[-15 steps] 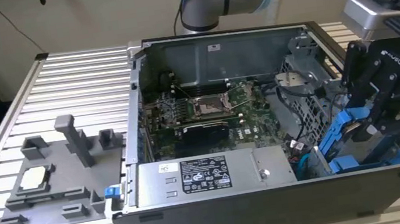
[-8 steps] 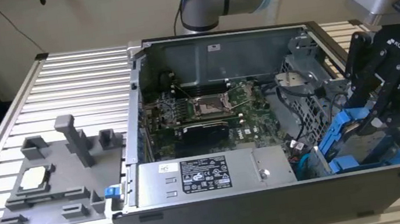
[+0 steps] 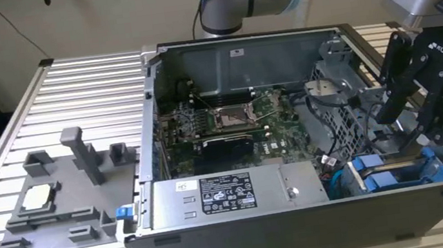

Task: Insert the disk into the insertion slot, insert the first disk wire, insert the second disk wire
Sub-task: 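Insert the disk into the insertion slot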

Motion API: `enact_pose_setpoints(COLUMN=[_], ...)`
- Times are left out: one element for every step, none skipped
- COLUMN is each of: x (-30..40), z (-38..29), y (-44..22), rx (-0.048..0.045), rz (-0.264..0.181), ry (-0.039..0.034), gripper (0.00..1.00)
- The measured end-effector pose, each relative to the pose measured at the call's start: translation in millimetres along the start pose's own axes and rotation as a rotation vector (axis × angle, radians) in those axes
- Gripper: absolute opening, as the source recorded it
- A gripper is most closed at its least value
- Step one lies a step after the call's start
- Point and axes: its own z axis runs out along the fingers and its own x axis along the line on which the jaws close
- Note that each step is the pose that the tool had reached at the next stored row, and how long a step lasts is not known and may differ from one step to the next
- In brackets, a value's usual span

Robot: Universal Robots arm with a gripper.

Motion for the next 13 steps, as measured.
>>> enact_pose_setpoints(x=[-0.1, -0.3, -0.3, -0.3, -0.3, -0.3, -0.3, -0.4, -0.5, -0.4, -0.3, -0.3, -0.4], z=[-0.1, -0.1, -0.1, -0.1, -0.1, -0.2, -0.2, -0.1, -0.2, -0.1, 0.1, 0.1, 0.2], y=[0.0, 0.0, 0.0, 0.0, 0.0, 0.0, 0.0, 0.0, 0.0, 0.1, 0.1, 0.2, 0.3], rx=[0.0000, 0.0000, 0.0000, 0.0000, 0.0000, 0.0013, 0.0075, 0.0172, 0.0290, 0.0441, 0.0561, 0.0707, 0.0860], rz=[0.000, 0.000, 0.001, 0.001, 0.001, 0.001, 0.001, 0.000, 0.000, 0.000, 0.000, -0.001, -0.002], ry=[0.0017, 0.0037, 0.0044, 0.0044, 0.0044, 0.0045, 0.0039, 0.0037, 0.0037, 0.0024, 0.0004, -0.0013, -0.0026], gripper=[0.54, 0.54, 0.54, 0.54, 0.54, 0.54, 0.54, 0.54, 0.54, 0.54, 0.54, 0.54, 0.54])
